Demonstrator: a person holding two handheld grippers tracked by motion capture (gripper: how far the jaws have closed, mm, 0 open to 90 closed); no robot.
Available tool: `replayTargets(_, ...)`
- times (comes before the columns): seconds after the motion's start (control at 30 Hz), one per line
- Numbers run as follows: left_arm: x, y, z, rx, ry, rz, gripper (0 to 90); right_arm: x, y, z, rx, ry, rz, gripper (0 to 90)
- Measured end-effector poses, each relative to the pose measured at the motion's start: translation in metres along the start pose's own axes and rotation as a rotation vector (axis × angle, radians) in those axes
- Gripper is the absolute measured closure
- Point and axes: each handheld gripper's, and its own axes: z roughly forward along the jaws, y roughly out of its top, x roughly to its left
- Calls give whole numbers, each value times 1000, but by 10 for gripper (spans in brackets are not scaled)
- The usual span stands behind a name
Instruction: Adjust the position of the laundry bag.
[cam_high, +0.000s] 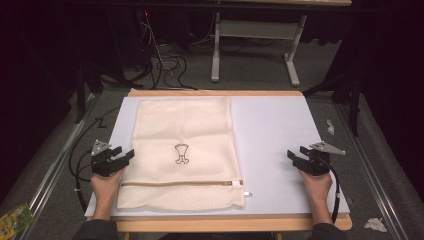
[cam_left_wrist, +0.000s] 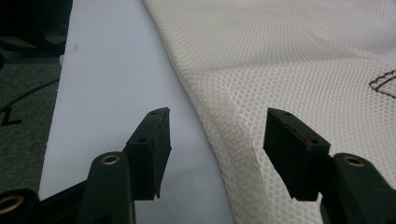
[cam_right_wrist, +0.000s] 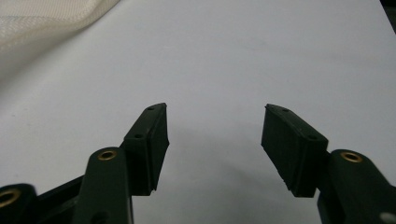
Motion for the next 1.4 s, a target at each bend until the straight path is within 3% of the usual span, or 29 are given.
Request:
replayTargets(0.1,0,0,-1,-5,-3,-8,419,1,1,1,10,9,-4,476)
replayTargets(0.2,-3,2,-2,16,5,0,446,3,5,5,50,23,24,499)
replayTargets(0.33,-7,4,-4,19,11,21,437,6,6,4,10,35,38,499)
replayTargets(0.5,-7,8,-6,28,11,26,420,9,8,4,21,52,26,499)
replayTargets(0.83,-12,13,-4,73,-13,36,425,29,26,2,54,98,17,492)
replayTargets(0.87,-14,15,-3,82,-15,42,422,35,29,4,63,131,17,489)
replayTargets(0.97,-16,16,-2,84,-13,47,416,45,34,8,71,164,9,492)
replayTargets(1.13,-17,19,-2,87,-21,41,420,55,42,12,67,187,25,499)
replayTargets(1.23,-18,22,-1,101,-13,37,416,68,50,17,83,199,5,493)
replayTargets(1.4,-17,24,3,125,6,20,413,75,53,29,118,223,0,481)
